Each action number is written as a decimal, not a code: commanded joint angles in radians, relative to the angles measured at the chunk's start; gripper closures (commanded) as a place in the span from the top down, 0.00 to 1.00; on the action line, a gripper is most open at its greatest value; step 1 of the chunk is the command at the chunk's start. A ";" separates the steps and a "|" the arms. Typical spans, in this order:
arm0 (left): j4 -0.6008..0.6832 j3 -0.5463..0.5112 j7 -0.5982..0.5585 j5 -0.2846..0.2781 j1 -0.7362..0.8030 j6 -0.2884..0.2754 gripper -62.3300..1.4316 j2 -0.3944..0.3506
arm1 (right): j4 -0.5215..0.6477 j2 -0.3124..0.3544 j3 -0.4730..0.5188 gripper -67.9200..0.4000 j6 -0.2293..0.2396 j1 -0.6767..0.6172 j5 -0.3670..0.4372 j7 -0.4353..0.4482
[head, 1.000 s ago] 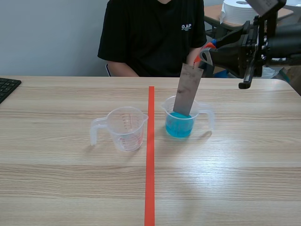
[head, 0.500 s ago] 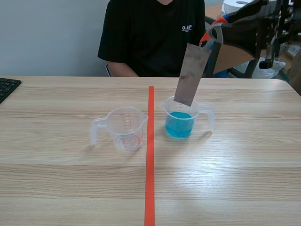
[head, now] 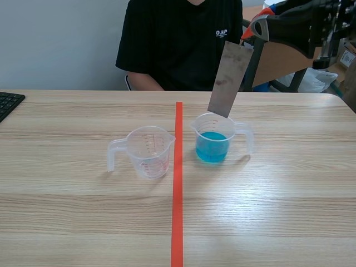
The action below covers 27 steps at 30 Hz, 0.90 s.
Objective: Do the redox reaction experiment.
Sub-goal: 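Raise the plate and point at it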
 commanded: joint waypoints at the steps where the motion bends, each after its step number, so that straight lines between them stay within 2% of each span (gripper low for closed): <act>1: 0.010 -0.002 -0.039 -0.022 0.005 -0.019 0.09 -0.047 | 0.014 0.010 0.015 0.02 0.006 0.028 0.018 0.011; 5: 0.010 -0.002 -0.066 -0.071 -0.039 -0.072 0.09 -0.171 | 0.014 0.009 0.015 0.02 0.006 0.028 0.018 0.011; 11: 0.011 0.038 -0.100 -0.069 -0.233 -0.197 0.09 -0.315 | 0.014 0.008 0.015 0.02 0.006 0.028 0.018 0.003; 16: 0.045 0.134 -0.118 -0.069 -0.457 -0.239 0.09 -0.406 | 0.014 0.008 0.015 0.02 0.006 0.028 0.018 0.003; 19: 0.067 0.219 -0.117 -0.067 -0.604 -0.239 0.09 -0.426 | 0.014 0.008 0.015 0.02 0.006 0.028 0.018 0.003; 22: 0.068 0.348 -0.115 -0.057 -0.763 -0.238 0.09 -0.425 | 0.014 0.008 0.015 0.02 0.006 0.028 0.018 0.003; 27: 0.060 0.583 -0.046 0.023 -1.007 -0.206 0.09 -0.360 | 0.014 0.008 0.015 0.02 0.006 0.028 0.018 0.003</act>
